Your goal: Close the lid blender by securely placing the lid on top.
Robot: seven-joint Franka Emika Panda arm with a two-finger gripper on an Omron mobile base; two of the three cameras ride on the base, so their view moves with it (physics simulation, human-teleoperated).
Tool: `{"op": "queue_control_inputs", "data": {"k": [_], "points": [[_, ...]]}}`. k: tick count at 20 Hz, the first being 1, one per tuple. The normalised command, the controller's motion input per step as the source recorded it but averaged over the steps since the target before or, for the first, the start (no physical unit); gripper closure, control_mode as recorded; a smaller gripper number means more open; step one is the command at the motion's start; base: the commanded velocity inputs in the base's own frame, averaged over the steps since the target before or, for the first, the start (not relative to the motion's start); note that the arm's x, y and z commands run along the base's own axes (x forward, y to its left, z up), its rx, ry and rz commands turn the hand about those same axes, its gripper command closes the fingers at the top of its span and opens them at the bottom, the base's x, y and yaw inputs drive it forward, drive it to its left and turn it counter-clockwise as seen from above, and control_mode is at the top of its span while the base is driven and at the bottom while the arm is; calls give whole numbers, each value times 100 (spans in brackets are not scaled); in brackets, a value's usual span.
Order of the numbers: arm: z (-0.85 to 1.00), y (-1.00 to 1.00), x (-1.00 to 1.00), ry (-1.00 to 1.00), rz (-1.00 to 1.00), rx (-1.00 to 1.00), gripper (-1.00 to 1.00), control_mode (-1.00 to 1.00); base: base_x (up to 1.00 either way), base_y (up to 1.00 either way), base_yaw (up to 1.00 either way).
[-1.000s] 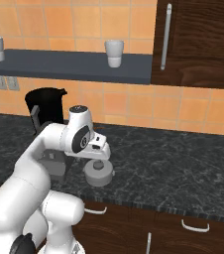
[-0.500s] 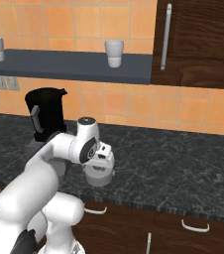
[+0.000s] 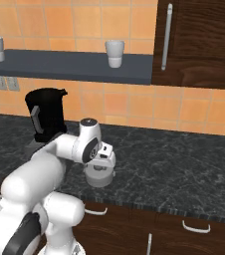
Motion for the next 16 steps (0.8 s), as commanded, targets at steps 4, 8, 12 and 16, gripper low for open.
{"op": "queue_control_inputs", "data": {"k": [4, 8, 12, 16], "points": [[-20, 0, 24, 2, 0, 0, -100, -100, 0, 0, 0], [-18, 0, 14, 3, 0, 0, -100, -100, 0, 0, 0], [-22, 0, 12, 5, 0, 0, -100, -100, 0, 0, 0], [-41, 0, -7, 7, 0, -4, 100, -100, 0, 0, 0]]}}
